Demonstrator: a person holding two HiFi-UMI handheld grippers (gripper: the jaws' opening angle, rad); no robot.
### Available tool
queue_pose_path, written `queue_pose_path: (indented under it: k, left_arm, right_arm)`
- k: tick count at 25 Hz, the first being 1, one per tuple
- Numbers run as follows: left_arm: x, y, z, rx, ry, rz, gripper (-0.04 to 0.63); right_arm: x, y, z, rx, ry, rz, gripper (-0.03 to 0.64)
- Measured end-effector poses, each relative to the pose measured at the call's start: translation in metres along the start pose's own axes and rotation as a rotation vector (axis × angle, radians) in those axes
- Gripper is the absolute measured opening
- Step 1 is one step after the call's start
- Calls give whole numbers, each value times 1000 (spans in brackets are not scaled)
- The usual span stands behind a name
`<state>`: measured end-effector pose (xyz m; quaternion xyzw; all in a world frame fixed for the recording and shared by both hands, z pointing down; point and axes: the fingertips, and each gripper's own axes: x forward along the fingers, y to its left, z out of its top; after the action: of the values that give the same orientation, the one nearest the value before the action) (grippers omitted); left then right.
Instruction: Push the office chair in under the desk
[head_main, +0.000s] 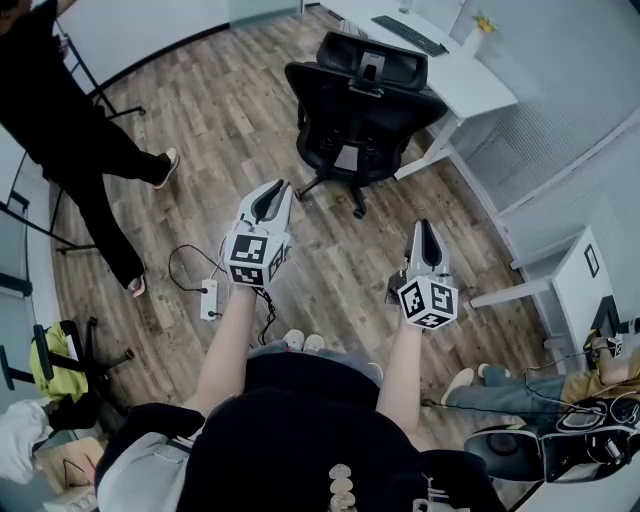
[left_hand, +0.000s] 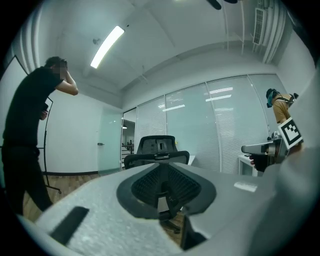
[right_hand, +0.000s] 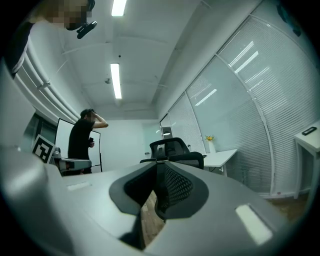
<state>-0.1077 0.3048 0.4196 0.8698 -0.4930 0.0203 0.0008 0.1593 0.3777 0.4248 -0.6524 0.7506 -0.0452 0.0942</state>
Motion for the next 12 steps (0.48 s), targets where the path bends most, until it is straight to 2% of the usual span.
queue_pose_path:
  k: [5,8,12]
  left_arm:
    - [2,0,0,-22,-9,-10,123]
    - [5,-2,-3,-27,-6,-16,149]
    - [5,-5,-5,-26,-1,-13,164]
  right_arm:
    - [2,-3,-1,14,4,4,96]
    - [5,-4,-3,26,4,15,142]
    - [6,-5,-5,33,11,32,167]
